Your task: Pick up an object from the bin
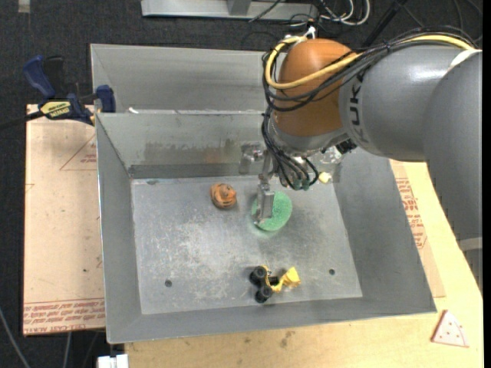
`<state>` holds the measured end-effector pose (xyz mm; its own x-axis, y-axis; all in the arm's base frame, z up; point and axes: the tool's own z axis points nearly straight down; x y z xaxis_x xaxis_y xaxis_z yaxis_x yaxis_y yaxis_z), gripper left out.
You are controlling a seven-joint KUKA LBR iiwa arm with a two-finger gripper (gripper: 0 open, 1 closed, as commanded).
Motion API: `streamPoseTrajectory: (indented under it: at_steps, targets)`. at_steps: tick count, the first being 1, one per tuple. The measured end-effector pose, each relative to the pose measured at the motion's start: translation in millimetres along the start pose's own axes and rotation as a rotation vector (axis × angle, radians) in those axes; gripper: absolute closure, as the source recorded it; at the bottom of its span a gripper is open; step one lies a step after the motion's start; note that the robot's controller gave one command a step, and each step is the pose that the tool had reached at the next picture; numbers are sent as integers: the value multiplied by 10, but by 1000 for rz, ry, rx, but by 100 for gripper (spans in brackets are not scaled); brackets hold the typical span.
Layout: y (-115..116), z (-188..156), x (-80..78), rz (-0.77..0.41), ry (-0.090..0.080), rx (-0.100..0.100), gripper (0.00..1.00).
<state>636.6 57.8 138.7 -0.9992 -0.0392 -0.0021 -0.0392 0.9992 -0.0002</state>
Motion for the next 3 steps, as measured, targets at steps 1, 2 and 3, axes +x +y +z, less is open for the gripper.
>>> streamPoseTrajectory:
  at_steps: [1, 2, 3]
  targets:
    - [-219, 113, 59, -19, 2, -2, 0]
    - [-312, 138, -82, 7, -2, -1, 0]
    - [-680, 633, 202, 69, 1, -1, 100]
